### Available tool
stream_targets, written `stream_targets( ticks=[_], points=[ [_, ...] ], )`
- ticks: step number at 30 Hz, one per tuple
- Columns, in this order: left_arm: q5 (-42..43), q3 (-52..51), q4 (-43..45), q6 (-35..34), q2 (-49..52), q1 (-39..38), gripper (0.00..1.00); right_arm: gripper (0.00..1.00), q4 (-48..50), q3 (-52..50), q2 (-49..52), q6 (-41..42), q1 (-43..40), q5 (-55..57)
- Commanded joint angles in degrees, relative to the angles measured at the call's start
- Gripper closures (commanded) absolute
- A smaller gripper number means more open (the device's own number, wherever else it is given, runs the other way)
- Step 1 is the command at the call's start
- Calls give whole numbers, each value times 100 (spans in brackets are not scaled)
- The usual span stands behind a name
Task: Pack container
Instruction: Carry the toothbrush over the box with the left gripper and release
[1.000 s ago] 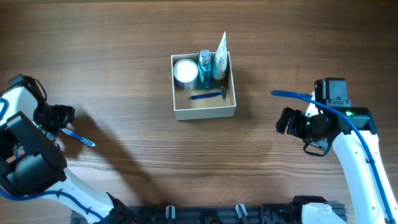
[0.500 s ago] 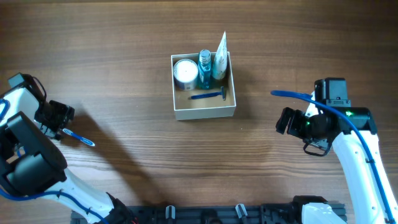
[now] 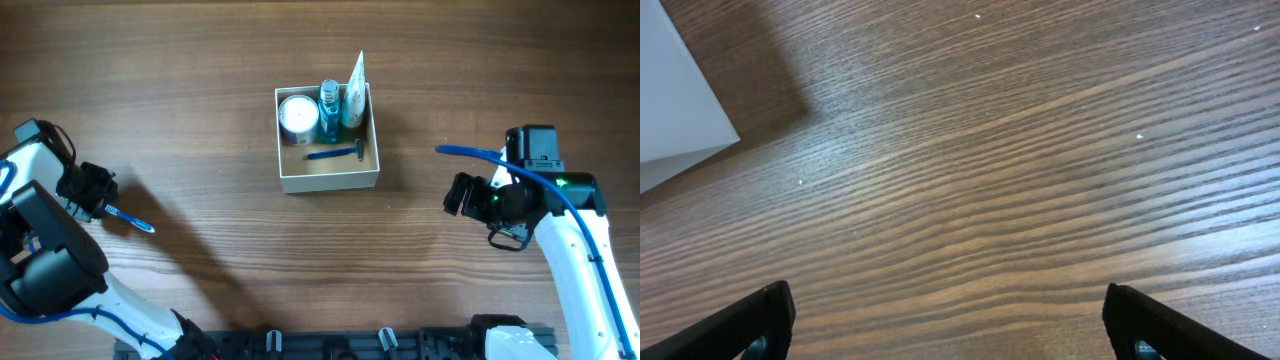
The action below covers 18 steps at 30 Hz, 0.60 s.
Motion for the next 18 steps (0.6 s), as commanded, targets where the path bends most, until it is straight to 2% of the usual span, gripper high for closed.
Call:
stream_targets(
  ticks=[1,2,4,10,18],
  points=[
    [-166,-387,-162,4,466,13,81,0,-2,-15,22,-98,15,-90],
    [-166,-387,-168,4,466,13,88,0,-2,-15,22,-101,15,-90],
    [-160,-387,-186,4,466,13,95,0,-2,-15,20,-98,15,-90],
    [13,-382,-181,2,461,13,96,0,-2,-15,22,-101,15,-90],
    [970,76,-334,52,-166,-79,96,0,0,-15,22,-103,15,-90]
  ],
)
